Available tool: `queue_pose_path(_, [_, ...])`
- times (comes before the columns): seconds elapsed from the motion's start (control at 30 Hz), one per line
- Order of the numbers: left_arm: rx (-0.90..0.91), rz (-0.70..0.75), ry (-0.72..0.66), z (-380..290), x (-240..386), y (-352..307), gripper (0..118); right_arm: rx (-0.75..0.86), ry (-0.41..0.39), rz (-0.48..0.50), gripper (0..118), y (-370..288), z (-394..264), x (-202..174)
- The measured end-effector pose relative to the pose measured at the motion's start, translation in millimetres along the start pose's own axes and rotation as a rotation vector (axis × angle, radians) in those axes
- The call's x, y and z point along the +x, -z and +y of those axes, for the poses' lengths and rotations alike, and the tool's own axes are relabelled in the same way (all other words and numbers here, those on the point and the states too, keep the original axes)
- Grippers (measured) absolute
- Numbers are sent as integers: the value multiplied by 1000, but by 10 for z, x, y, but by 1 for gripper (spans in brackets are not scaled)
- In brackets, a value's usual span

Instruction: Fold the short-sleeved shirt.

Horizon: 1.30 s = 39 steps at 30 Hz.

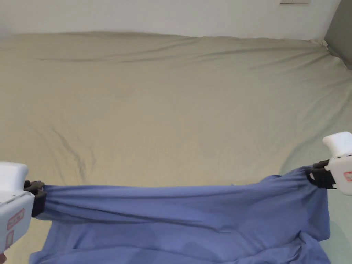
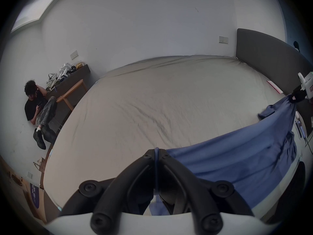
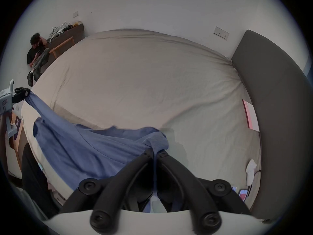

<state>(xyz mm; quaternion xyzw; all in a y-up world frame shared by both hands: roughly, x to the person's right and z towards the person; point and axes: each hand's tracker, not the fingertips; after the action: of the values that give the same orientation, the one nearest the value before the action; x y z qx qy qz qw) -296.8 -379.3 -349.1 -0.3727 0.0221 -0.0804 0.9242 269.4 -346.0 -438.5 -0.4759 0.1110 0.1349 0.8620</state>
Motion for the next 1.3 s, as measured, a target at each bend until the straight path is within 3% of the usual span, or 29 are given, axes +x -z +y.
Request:
queue_pose_path(0.13, [-38, -13, 21, -268, 32, -181, 0, -26, 28, 34, 5, -279, -343, -48])
queue_pose_path(0.3, [-101, -28, 13, -648, 61, -271, 0, -90, -14, 36, 5, -378, -883, -278])
queue_pose_path(0.4, [-142, -20, 21, -901, 49, -207, 0, -146, 5, 70, 5, -379, -1151, -362])
queue_pose_path(0.8, [-329, -78, 23, -1310, 53, 122, 0, -408, 24, 114, 5, 307, -1639, -399])
queue_pose_path(1.1, [-454, -99, 37, -1477, 123, 411, 0, -459, 9, 86, 7, 737, -1726, -474])
queue_pose_path(1.17, [-462, -98, 15, -1432, 107, 414, 7, -466, -3, 86, 10, 723, -1709, -459])
queue_pose_path(1.23, [-461, -95, -10, -1409, 81, 380, 17, -462, -64, 108, 18, 679, -1702, -461])
queue_pose_path(1.27, [-458, -90, -16, -1391, 65, 361, 30, -457, -81, 113, 28, 646, -1686, -447])
queue_pose_path(1.3, [-445, -71, -13, -1367, 46, 322, 53, -451, -75, 119, 47, 584, -1644, -419])
